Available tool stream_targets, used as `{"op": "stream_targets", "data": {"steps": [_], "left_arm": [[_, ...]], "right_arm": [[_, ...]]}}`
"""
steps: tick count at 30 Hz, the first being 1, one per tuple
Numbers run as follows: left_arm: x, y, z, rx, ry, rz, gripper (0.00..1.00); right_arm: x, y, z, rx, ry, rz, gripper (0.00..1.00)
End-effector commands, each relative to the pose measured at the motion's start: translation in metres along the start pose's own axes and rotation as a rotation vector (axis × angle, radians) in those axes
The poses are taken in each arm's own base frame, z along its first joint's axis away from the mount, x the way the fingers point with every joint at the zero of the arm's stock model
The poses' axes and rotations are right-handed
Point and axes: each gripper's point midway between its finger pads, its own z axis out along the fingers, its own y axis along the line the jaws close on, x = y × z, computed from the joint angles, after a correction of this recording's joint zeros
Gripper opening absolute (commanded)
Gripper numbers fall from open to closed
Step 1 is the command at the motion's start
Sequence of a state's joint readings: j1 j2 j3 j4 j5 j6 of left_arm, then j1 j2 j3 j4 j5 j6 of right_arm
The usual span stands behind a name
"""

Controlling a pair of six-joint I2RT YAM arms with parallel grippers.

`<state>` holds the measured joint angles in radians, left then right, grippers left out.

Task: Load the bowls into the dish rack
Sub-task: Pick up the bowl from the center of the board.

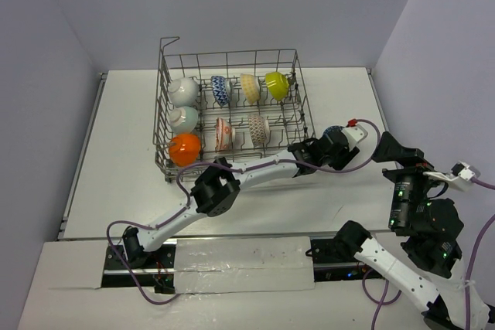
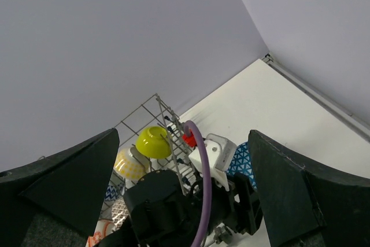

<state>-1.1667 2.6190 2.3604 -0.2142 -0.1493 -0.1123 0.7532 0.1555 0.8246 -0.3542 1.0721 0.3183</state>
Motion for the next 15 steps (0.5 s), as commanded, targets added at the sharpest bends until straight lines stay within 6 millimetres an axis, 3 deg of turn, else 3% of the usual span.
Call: {"op": "stream_targets", "data": {"steps": [1,15], "left_arm": [[-0.018,0.002,0.005,-0.02,-0.066,0.015,0.6],[-0.002,0.009,0.016,-0.055,-0.054,0.04,0.63]], "right_arm": [[-0.002,0.005,0.002,-0.011,-0.005,0.015,1.0],[0.001,0.01,0.002,-0.03,0.009,0.005,1.0]]}}
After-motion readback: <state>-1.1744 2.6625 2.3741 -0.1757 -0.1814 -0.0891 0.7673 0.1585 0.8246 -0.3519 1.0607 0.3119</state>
